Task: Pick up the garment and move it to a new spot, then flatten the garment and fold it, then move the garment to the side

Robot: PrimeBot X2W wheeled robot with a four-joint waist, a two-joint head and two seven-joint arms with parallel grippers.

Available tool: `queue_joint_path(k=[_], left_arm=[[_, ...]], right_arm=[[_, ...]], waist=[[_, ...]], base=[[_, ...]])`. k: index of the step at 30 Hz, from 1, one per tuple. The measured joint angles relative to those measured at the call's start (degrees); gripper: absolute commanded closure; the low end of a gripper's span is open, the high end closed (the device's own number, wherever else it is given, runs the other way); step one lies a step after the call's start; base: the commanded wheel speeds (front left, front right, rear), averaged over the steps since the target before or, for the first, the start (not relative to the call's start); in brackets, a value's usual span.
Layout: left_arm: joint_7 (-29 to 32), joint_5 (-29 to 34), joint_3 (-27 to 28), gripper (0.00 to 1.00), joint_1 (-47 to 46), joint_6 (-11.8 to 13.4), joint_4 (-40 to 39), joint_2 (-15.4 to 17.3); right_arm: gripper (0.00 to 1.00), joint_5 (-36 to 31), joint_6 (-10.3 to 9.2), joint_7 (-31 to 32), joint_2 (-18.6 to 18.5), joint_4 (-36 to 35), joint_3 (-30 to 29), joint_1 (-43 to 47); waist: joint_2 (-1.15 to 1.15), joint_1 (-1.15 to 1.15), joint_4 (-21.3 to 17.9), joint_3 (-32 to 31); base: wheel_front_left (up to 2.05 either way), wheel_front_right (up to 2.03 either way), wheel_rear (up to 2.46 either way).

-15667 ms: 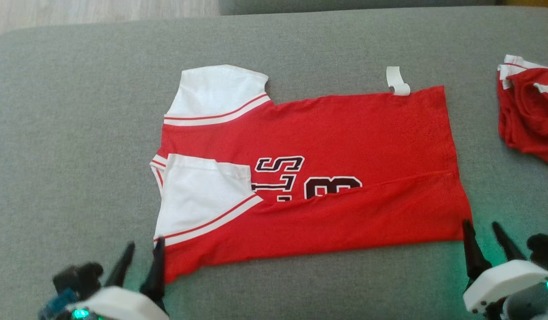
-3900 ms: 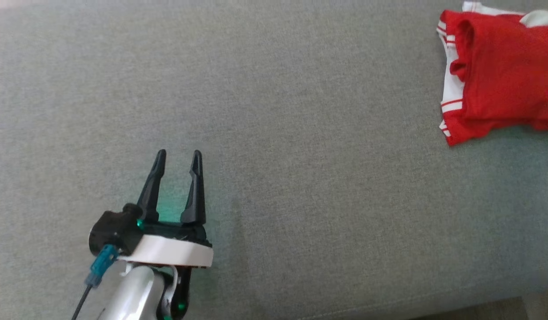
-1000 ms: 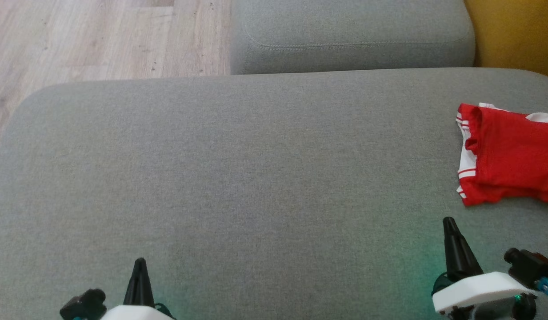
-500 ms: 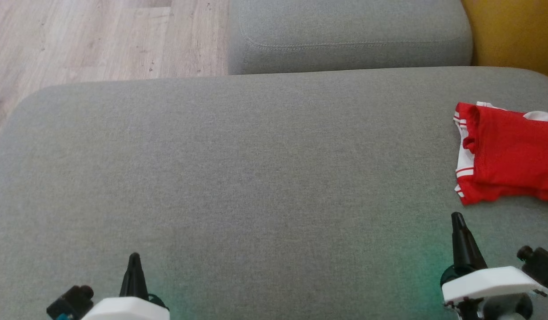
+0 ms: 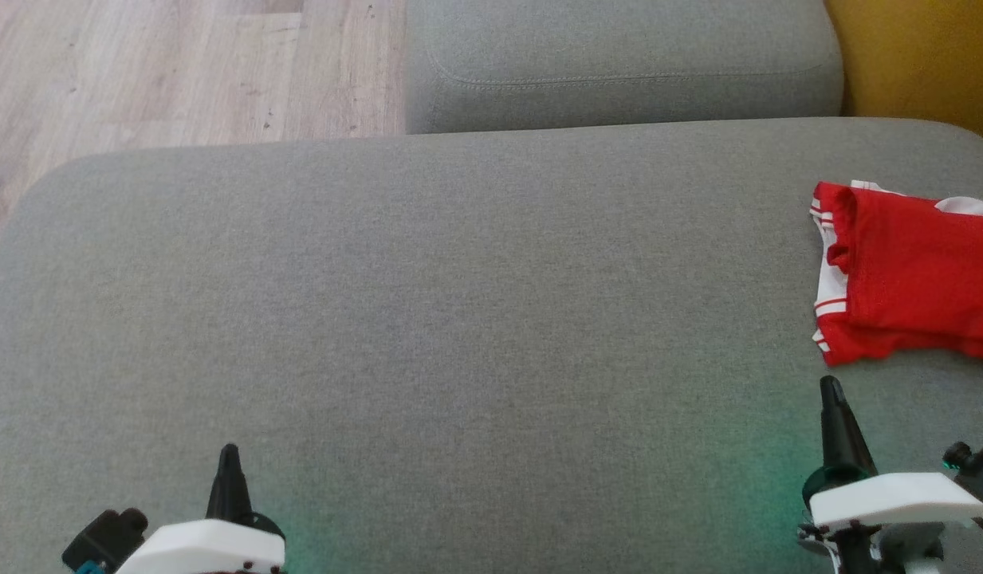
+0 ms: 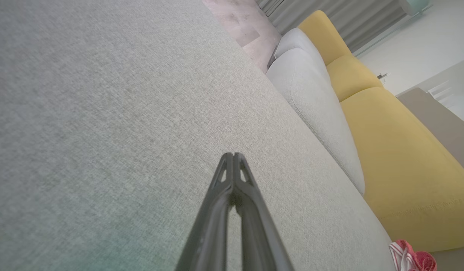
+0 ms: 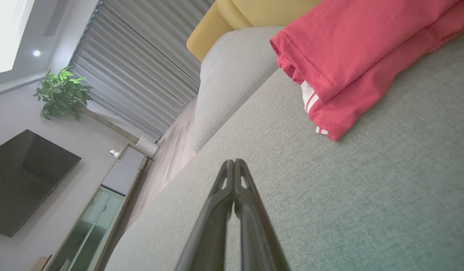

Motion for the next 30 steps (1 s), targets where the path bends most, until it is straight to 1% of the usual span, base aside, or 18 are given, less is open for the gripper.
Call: queue_joint_path(k=[11, 15, 18, 22, 26, 30], left_arm=[[1.54, -5.06, 1.91, 1.0, -0.77, -1.02, 0.0, -0.44], [2.03, -7.15, 2.61, 1.0, -1.21, -1.98, -0.07, -0.77], [2.53, -8.64, 3.55, 1.0, -1.21, -2.01, -0.07, -0.91], [3.0, -10.7, 3.91, 1.0, -1.29, -2.88, -0.09, -1.21], [3.5, -12.72, 5.03, 1.0, -1.59, -3.02, -0.09, -1.58], [4.06, -14.81, 5.64, 1.0, -2.54, -3.76, -0.14, -1.67]], right_arm=[[1.0, 6.69, 0.0, 0.75, -0.05, 0.47, -0.71, -1.24], [1.0, 9.38, 0.0, 1.25, -0.09, 0.64, -1.13, -1.25], [1.0, 11.34, 0.0, 1.68, -0.1, 0.87, -1.31, -1.53], [1.0, 14.07, 0.0, 1.78, -0.12, 0.94, -1.45, -2.49], [1.0, 16.74, 0.0, 2.29, -0.13, 1.15, -1.72, -2.52], [1.0, 19.41, 0.0, 2.68, -0.14, 1.24, -1.94, -2.79]], waist=[[0.0, 0.0, -0.25, 0.01], [0.0, 0.0, -0.36, 0.01], [0.0, 0.0, -0.44, 0.02], [0.0, 0.0, -0.54, 0.02], [0.0, 0.0, -0.64, 0.03], [0.0, 0.0, -0.74, 0.03]], base=[[0.0, 0.0, 0.0], [0.0, 0.0, 0.0], [0.0, 0.0, 0.0], [0.0, 0.0, 0.0], [0.0, 0.0, 0.0], [0.0, 0.0, 0.0]])
